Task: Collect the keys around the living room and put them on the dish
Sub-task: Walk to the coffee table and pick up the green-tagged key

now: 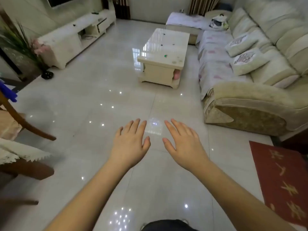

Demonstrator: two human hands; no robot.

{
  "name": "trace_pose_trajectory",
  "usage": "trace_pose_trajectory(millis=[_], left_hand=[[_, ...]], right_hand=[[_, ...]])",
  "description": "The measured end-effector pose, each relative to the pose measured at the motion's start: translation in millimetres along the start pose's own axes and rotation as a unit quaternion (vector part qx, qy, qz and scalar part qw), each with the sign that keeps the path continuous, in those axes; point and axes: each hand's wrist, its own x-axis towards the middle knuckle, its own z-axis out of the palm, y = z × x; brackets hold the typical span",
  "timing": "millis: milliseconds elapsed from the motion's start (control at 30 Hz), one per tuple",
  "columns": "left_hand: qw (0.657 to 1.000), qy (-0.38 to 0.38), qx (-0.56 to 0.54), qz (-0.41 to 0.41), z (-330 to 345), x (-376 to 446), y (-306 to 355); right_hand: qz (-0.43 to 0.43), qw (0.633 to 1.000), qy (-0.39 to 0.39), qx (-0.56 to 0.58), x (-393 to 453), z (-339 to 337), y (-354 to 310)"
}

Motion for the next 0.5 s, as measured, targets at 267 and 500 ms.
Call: trace_pose_trajectory(millis=[267, 500], left_hand=[[0.999, 0.002, -0.030, 0.022, 31, 16, 1], [1.000, -0.010, -0.010, 0.009, 47, 76, 9]], right_hand=[[0.022, 0.999, -0.038, -0.019, 13, 16, 36], [0.026, 0.997, -0.066, 0.016, 59, 30, 76]])
